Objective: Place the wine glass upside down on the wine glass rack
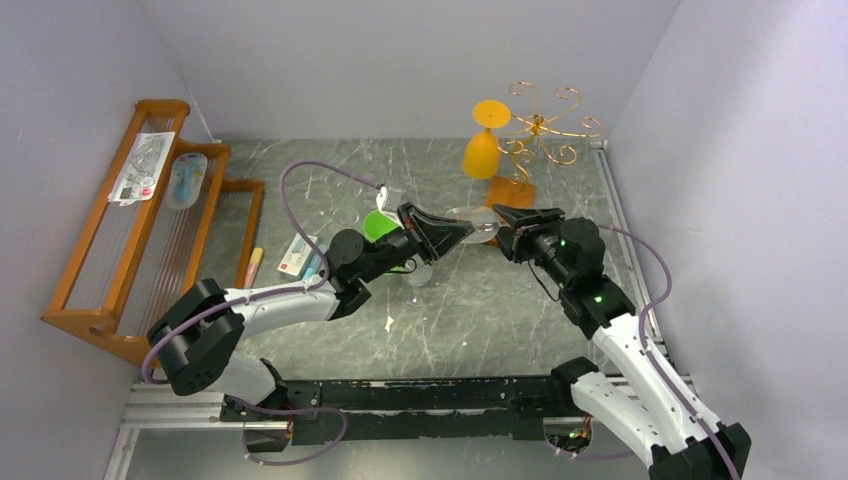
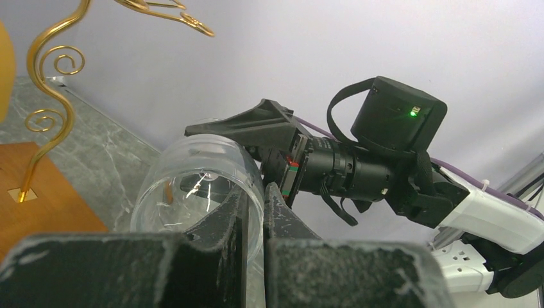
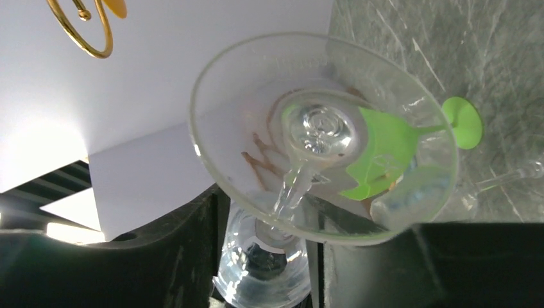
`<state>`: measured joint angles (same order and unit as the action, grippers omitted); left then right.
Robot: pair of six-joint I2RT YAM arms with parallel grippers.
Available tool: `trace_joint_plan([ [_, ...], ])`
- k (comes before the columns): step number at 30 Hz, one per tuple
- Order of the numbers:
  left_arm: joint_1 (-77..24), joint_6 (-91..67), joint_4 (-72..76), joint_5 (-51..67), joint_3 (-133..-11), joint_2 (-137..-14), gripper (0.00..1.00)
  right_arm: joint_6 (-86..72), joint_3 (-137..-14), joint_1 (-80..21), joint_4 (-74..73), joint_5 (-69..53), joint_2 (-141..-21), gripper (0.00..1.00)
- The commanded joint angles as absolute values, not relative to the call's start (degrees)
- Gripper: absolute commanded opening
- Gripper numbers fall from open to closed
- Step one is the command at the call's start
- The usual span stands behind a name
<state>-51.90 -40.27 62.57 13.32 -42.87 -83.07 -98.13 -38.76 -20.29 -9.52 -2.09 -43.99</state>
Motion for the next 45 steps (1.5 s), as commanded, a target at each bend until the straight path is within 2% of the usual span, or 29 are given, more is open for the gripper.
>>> trace_joint_plan([
  [1, -52.7, -38.9, 77.5, 10.4, -43.5, -82.8, 0.05, -102.2, -37.7, -23.8, -5.7, 4.0, -45.6, 0.44],
  [6, -53.1, -37.2, 76.4, 8.8, -42.8, -82.1, 0.05, -103.5, -37.4, -26.3, -5.5, 6.7, -46.3, 0.32],
  [8, -53.3, -36.1, 74.8, 6.6, -42.1, -81.4, 0.05, -103.9, -37.3, -26.7, -5.7, 7.5, -46.1, 0.33],
  [11, -53.5, -34.7, 73.6, 4.2, -41.5, -80.7, 0.05, -104.0, -37.6, -26.9, -6.5, 8.1, -46.0, 0.39],
  [13, -53.5, -33.9, 73.3, 3.9, -41.4, -80.5, 0.05, -104.3, -37.6, -26.9, -6.5, 8.3, -46.0, 0.38],
  [25, -54.1, -33.9, 75.2, 6.7, -40.5, -81.1, 0.05, -105.4, -36.8, -27.1, -4.6, 9.1, -46.1, 0.00],
  [26, -54.1, -35.0, 75.0, 6.9, -40.5, -81.1, 0.06, -105.2, -36.8, -27.0, -4.6, 9.6, -45.9, 0.00],
  [27, -54.0, -36.5, 74.6, 7.0, -40.4, -81.1, 0.09, -104.8, -36.8, -27.1, -4.3, 10.2, -45.8, 0.00],
  [33, -54.0, -40.7, 70.1, 8.3, -39.9, -78.7, 0.51, -98.7, -36.3, -26.9, -3.0, 16.2, -43.4, 0.00],
  [37, -54.0, -41.9, 66.9, 6.6, -37.4, -74.9, 0.68, -92.4, -37.3, -26.8, -3.8, 20.6, -41.4, 0.00],
  [39, -54.0, -41.7, 63.7, 6.0, -36.8, -72.5, 0.74, -87.8, -37.4, -26.7, -2.8, 22.2, -40.2, 0.00],
  [45, -54.0, -35.9, 45.6, 3.4, -38.2, -63.4, 0.81, -70.1, -33.2, -26.6, 3.7, 22.2, -34.4, 0.00],
])
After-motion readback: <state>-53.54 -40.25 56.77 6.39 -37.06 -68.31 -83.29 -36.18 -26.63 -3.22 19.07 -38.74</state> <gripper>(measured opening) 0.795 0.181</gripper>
